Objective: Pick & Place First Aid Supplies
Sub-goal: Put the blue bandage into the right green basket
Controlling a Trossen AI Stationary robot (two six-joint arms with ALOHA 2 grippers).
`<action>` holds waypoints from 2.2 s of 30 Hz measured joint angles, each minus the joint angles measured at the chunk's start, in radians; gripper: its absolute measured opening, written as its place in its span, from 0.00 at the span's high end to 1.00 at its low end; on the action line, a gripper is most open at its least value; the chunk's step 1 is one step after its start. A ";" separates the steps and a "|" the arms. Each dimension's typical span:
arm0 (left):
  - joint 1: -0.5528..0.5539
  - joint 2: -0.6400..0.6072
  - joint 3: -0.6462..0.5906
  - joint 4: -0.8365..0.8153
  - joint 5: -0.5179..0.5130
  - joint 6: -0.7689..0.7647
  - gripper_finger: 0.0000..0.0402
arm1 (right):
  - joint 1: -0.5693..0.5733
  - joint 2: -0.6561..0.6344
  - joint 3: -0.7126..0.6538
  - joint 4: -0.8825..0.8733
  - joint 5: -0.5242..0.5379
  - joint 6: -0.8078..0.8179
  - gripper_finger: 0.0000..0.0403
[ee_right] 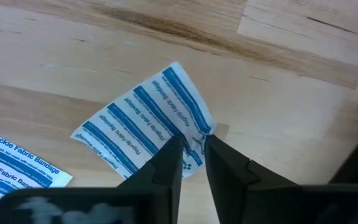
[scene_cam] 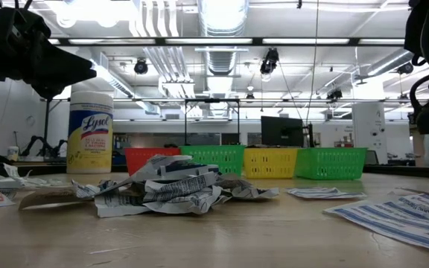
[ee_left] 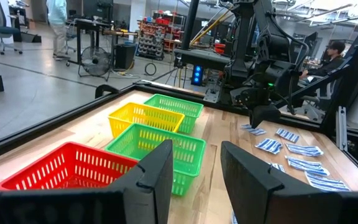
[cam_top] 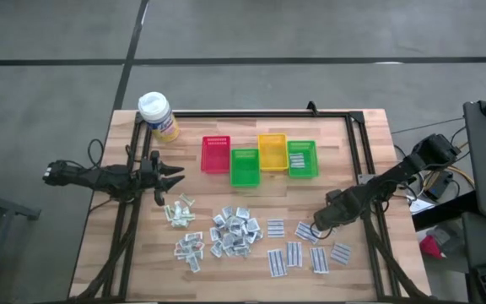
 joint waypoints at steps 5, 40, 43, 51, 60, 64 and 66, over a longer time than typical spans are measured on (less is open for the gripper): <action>0.000 0.000 0.000 0.000 0.000 0.000 0.67 | 0.001 -0.019 -0.002 -0.001 -0.001 0.000 0.89; 0.000 0.000 0.000 0.000 0.000 0.000 0.67 | 0.000 -0.431 0.145 0.168 0.384 -0.235 0.98; 0.000 0.000 0.000 0.000 0.000 0.000 0.67 | 0.000 -0.450 0.145 0.246 0.467 -0.309 0.98; 0.000 0.000 0.000 0.000 0.000 0.000 0.67 | 0.000 -0.462 0.146 0.393 0.669 -0.468 0.98; 0.000 0.000 0.000 0.000 0.000 0.000 0.67 | 0.000 -0.463 0.146 0.399 0.944 -0.520 0.98; 0.000 0.000 0.000 0.000 0.000 0.000 0.67 | 0.000 -0.463 0.146 0.395 1.063 -0.526 0.98; 0.000 0.000 0.000 0.000 0.000 0.000 0.67 | 0.000 -0.463 0.146 0.394 1.108 -0.543 0.98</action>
